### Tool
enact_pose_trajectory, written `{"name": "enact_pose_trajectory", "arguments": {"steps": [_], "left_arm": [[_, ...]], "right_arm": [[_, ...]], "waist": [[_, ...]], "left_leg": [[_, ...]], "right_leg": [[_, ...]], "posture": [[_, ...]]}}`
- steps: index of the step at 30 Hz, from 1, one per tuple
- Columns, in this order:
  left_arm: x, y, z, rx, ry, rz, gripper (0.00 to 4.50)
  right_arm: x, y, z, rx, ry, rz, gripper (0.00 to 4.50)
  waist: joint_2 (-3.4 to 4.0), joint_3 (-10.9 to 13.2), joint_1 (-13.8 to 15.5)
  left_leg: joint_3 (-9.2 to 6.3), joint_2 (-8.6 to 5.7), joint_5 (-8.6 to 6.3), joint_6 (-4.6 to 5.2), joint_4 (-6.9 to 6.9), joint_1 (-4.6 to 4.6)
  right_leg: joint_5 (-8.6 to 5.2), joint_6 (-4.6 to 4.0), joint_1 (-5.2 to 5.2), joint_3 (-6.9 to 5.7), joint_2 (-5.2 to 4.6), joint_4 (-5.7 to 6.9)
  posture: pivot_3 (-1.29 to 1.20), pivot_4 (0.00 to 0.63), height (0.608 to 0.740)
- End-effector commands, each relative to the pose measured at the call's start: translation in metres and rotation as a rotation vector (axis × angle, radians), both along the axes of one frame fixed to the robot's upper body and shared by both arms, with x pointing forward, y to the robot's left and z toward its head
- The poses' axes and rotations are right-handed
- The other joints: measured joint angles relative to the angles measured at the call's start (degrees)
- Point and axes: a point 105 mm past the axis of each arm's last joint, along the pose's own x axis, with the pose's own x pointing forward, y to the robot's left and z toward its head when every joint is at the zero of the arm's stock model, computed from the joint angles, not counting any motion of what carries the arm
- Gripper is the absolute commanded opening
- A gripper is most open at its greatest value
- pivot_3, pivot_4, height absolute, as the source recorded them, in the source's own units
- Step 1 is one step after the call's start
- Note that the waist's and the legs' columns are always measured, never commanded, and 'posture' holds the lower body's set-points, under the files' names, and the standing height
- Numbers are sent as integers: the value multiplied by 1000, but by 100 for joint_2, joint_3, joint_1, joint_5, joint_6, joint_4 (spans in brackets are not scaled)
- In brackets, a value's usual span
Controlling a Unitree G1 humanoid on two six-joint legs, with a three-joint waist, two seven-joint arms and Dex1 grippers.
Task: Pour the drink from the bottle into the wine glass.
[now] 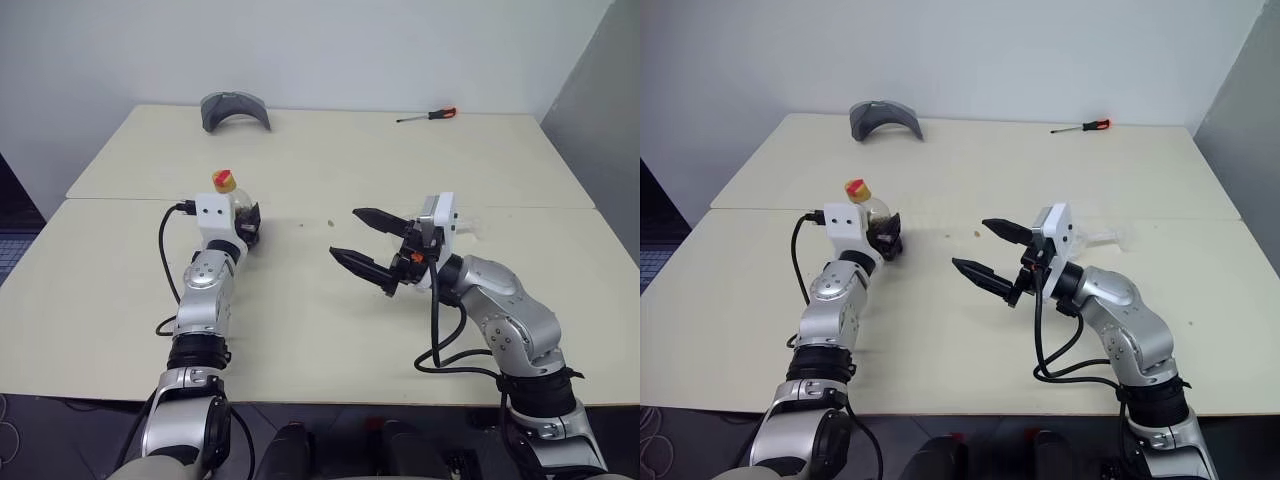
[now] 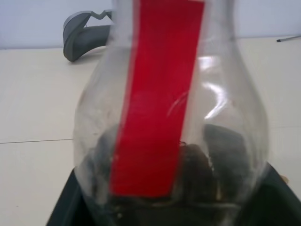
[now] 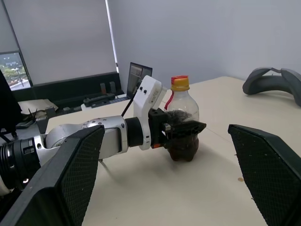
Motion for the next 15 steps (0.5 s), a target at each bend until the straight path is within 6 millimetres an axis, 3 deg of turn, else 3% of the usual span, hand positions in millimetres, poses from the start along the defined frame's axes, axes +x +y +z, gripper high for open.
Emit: {"name": "enact_pose_trajectory", "arguments": {"steps": [1,5,9,15], "left_arm": [[-3,2,16,22,-59,-14,1999],[-5,-2,23,41,-56,-56,1882],[-17,-41,39,106,-30,-303,1726],[-33,-73,52,163,6,-532,1569]], "right_arm": [[-5,3,17,36,-63,12,4500],[7,10,19,-15,-71,-18,4500],[32,31,49,-14,-108,-4,4500],[49,53,64,-35,-137,50,4500]], "waist": [[0,0,-1],[2,1,-20],[5,10,-68],[6,10,-88]], "left_leg": [[0,0,0,0,0,0],[0,0,0,0,-1,0],[2,1,5,-8,-1,-1],[8,-1,14,-25,-17,-4]], "right_leg": [[0,0,0,0,0,0],[0,0,-3,1,0,1],[0,-1,-12,2,1,13],[1,-2,-12,8,-2,-8]], "posture": [[0,150,740],[0,150,740],[0,150,740],[0,150,740]]}}
